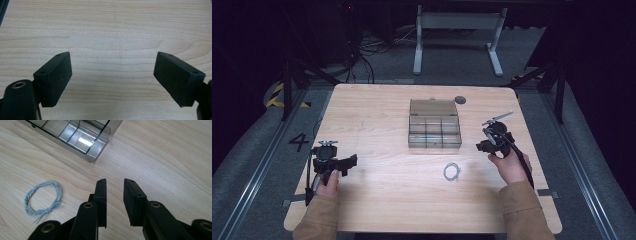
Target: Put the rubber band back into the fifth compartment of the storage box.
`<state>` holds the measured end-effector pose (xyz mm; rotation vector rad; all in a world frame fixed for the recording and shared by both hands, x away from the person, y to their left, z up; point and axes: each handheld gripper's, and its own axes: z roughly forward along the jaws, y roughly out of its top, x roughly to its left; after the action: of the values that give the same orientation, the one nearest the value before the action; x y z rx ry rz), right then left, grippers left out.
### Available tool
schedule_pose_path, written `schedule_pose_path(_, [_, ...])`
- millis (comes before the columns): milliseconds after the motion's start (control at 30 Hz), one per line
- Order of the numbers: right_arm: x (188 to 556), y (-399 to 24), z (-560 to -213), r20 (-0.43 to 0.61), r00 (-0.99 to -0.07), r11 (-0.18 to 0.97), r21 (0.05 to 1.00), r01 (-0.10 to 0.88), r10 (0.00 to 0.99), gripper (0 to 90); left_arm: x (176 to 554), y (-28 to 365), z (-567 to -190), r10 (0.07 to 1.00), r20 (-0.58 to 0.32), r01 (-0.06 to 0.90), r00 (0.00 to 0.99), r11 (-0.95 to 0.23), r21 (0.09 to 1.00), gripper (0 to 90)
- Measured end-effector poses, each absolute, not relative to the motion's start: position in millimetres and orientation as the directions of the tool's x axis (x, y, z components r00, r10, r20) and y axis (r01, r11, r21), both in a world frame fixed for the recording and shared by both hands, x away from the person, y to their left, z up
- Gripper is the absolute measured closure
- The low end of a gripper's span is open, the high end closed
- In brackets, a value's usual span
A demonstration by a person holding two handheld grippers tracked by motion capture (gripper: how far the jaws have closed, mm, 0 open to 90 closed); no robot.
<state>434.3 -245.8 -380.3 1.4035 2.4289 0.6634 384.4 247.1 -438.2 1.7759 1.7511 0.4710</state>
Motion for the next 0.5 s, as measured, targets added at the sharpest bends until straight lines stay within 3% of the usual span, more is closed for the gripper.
schedule_pose_path(500, [428.6,-240.7,-375.2,0.071,-0.495,0.395,0.51,0.764,0.866,64.6,383.1,247.7,-436.4,0.987,-0.15,0.767,0.061,0.05,0.64,15.8])
